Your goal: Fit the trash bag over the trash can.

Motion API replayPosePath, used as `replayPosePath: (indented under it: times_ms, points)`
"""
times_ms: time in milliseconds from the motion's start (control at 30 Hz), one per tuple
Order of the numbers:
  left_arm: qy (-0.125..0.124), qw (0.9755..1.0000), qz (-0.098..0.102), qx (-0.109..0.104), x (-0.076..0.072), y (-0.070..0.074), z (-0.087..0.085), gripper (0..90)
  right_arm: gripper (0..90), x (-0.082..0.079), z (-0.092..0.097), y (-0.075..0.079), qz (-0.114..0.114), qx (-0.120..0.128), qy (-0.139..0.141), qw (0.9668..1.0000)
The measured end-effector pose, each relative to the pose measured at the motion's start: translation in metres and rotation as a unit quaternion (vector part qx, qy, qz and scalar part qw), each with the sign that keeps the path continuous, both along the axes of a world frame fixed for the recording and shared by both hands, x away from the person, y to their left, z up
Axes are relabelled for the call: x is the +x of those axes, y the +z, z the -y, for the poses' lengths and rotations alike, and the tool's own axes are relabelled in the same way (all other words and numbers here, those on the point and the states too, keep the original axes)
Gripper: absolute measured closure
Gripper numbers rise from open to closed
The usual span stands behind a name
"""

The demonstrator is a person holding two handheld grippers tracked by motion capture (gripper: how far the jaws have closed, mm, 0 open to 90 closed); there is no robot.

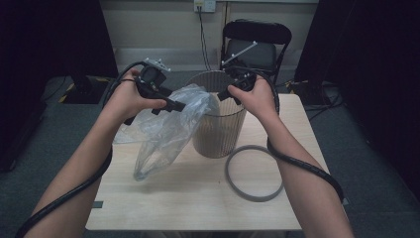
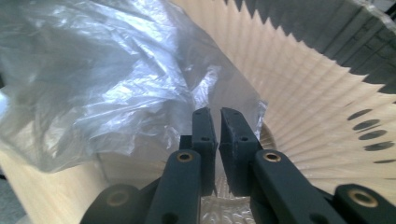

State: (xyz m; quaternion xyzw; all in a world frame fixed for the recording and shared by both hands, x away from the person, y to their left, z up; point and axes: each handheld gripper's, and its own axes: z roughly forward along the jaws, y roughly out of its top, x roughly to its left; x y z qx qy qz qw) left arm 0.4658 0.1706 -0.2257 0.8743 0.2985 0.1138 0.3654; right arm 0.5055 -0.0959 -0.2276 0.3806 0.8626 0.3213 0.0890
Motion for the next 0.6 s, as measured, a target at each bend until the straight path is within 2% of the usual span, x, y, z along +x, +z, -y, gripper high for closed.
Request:
replayPosePath:
  times_ms: [67, 100, 133, 200, 233, 267, 300, 333, 367, 400, 467, 500, 600]
  points:
    - [-0.001, 1.0, -0.004, 0.0, 0.002, -0.005, -0.002, 28.6, 84.8, -0.001, -0.001, -0.001, -0.001, 0.001, 0.003, 1.0]
    - [-0.011, 0.9998, -0.015, 0.001, 0.002, -0.007, -0.002, 38.1, 84.0, -0.001, -0.002, -0.001, -0.001, 0.0, 0.006, 1.0]
    - [-0.017, 0.9997, -0.019, -0.003, 0.003, -0.009, -0.001, 52.7, 81.6, -0.001, -0.003, -0.001, -0.003, 0.002, 0.007, 1.0]
    - [-0.017, 0.9995, -0.025, -0.005, 0.004, -0.008, 0.0, 63.6, 74.0, -0.002, -0.004, -0.001, 0.008, 0.003, 0.01, 0.9999]
    - [-0.017, 0.9995, -0.026, -0.003, 0.005, -0.006, 0.001, 74.7, 67.4, -0.003, -0.004, 0.0, 0.008, 0.004, 0.013, 0.9999]
    - [-0.017, 0.9995, -0.026, -0.003, 0.005, -0.006, 0.001, 76.6, 67.4, -0.003, -0.004, 0.0, 0.008, 0.004, 0.013, 0.9999]
    - [-0.015, 0.9995, -0.024, -0.016, 0.006, -0.001, 0.002, 83.7, 51.7, -0.004, -0.003, 0.002, 0.014, 0.01, 0.012, 0.9998]
    - [-0.012, 0.9995, -0.021, -0.02, 0.007, 0.002, 0.004, 85.9, 48.3, -0.004, -0.002, 0.003, 0.017, 0.013, 0.018, 0.9996]
    - [-0.015, 0.9995, -0.022, -0.016, 0.008, 0.003, 0.006, 87.9, 39.9, -0.005, -0.002, 0.004, 0.021, 0.016, 0.019, 0.9995]
    - [-0.019, 0.9995, -0.023, -0.01, 0.009, 0.005, 0.007, 89.8, 36.8, -0.005, -0.001, 0.005, 0.024, 0.024, 0.018, 0.9992]
    - [-0.02, 0.9994, -0.026, -0.013, 0.011, 0.005, 0.012, 90.0, 33.5, -0.006, -0.001, 0.007, 0.019, 0.04, 0.024, 0.9987]
    - [-0.02, 0.9995, -0.019, -0.013, 0.012, 0.006, 0.014, 90.0, 29.8, -0.006, -0.003, 0.007, 0.016, 0.047, 0.03, 0.9983]
    - [-0.021, 0.9995, -0.018, -0.017, 0.013, 0.005, 0.018, 90.0, 29.5, -0.007, -0.009, 0.007, 0.02, 0.046, 0.038, 0.998]
